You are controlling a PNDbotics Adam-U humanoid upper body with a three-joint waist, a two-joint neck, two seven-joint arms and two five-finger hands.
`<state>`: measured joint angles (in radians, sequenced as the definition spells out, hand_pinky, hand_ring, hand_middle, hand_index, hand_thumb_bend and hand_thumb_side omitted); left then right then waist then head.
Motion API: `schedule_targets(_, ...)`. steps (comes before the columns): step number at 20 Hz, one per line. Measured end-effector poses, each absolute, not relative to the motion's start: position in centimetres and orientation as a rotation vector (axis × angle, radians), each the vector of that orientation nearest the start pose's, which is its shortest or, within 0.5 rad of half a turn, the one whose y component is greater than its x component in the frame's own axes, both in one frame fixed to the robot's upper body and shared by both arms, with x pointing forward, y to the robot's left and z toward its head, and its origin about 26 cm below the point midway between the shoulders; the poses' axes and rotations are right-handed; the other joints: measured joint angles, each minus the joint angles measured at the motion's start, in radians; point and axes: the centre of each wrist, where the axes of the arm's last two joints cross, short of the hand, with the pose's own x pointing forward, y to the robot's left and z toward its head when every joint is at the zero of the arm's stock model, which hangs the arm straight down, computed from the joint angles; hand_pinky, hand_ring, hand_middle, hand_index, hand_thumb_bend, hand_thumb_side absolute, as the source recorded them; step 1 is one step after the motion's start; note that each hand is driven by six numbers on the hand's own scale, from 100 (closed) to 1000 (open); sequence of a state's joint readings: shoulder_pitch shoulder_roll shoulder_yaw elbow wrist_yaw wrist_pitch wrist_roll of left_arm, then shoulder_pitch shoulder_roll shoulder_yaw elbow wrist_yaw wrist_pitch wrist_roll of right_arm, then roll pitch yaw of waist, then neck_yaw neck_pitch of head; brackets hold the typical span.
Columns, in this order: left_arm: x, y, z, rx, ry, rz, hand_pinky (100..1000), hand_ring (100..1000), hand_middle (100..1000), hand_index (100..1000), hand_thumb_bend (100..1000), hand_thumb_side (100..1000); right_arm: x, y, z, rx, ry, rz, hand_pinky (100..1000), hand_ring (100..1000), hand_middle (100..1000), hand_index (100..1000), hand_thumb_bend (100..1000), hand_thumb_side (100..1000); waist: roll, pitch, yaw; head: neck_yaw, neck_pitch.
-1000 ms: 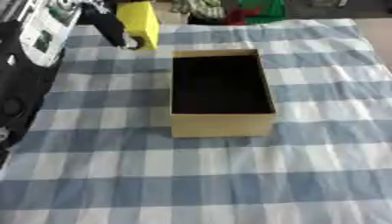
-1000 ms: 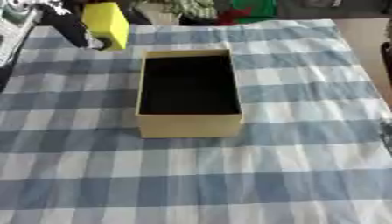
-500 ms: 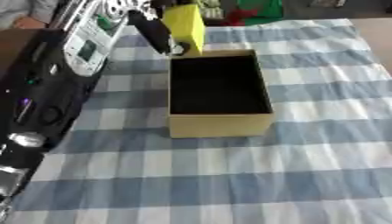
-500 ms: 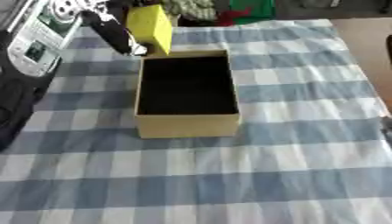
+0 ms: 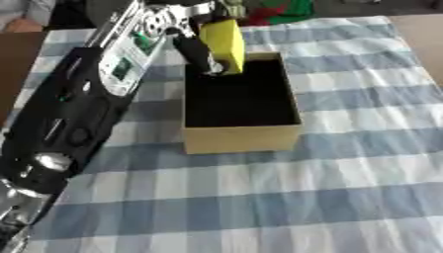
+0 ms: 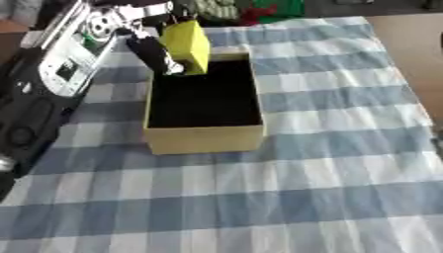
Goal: Pick up objects on the table and place them in the box.
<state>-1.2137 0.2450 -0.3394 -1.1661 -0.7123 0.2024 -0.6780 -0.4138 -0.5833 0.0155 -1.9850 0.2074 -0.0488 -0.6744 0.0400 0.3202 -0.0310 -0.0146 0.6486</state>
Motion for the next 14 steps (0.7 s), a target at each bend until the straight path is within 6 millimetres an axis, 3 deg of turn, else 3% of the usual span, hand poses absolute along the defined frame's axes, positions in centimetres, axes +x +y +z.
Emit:
schedule_targets(1,44.35,9.27,31.54,0.591,-1.526,-1.620,795,785,722,801,412,100,30.50,-28.21,25.45,1.117,3.369,0.080,842,772,740,808,100,666,0.001,0.000,0.000,-0.001,0.000)
schedule_targets(2,44.45,9.32,31.43,0.579,-1.519,-1.634,816,807,748,822,508,161,30.50,-28.20,25.44,1.117,3.369,0.083,842,772,740,807,100,666,0.001,0.000,-0.001,-0.003,0.000)
schedule_targets(6,44.83,9.60,30.87,0.546,-1.508,-1.674,847,841,789,861,763,469,30.51,-28.18,25.42,1.115,3.371,0.095,843,772,739,808,100,667,0.001,0.001,-0.004,-0.005,0.001)
schedule_targets(11,45.02,9.85,30.74,0.557,-1.564,-1.684,845,839,784,858,746,461,30.51,-28.18,25.39,1.117,3.372,0.100,844,773,740,808,100,667,0.001,0.002,-0.004,-0.006,0.001)
schedule_targets(14,45.07,10.08,30.77,0.575,-1.608,-1.653,824,817,752,837,641,423,30.51,-28.19,25.37,1.119,3.374,0.102,844,774,740,809,100,666,0.001,0.002,-0.005,-0.007,0.001)
